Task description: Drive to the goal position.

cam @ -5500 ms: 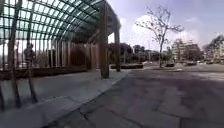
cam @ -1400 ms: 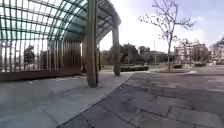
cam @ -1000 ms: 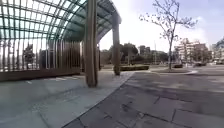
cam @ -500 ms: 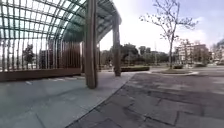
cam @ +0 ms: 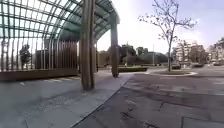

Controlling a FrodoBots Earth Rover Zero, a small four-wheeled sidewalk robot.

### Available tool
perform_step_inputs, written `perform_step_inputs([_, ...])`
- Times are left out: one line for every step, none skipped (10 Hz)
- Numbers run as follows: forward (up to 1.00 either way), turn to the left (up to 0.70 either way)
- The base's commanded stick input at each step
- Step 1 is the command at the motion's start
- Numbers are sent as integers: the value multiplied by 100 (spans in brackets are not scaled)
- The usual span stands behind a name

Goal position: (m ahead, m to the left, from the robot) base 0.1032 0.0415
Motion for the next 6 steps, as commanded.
perform_step_inputs([85,-34])
perform_step_inputs([85,-34])
perform_step_inputs([85,-34])
perform_step_inputs([85,-34])
perform_step_inputs([85,-34])
perform_step_inputs([85,-29])
